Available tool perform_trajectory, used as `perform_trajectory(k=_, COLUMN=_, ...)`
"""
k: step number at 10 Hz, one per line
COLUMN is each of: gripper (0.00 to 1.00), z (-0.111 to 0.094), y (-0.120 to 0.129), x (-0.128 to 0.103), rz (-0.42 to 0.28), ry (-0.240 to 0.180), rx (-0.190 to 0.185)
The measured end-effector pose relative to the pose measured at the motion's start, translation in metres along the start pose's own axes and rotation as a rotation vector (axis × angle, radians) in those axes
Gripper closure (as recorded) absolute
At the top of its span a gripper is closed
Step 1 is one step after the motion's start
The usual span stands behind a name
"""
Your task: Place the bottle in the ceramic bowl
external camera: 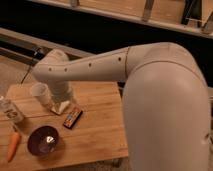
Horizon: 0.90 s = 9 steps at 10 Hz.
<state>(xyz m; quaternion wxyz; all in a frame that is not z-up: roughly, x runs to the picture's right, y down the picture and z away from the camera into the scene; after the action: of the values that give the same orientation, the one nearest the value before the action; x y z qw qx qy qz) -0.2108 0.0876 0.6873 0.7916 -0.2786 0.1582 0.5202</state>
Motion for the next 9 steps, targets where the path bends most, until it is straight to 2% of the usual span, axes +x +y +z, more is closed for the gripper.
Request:
perform_trajectory(k=2, gripper=0.35, z=-0.001, y=0.039, x=-0.007, rz=-0.115, ry=-0.003, rx=-0.012)
perform_trajectory(k=6, gripper=0.35, z=0.002, y=0.088, x=-0.013, rz=-0.246, ry=0.008, rx=-0.044)
perform_trajectory(k=9, gripper=0.35, z=-0.007, y=0.109, x=-0.037, rz=-0.331, ry=-0.022, rx=0.001)
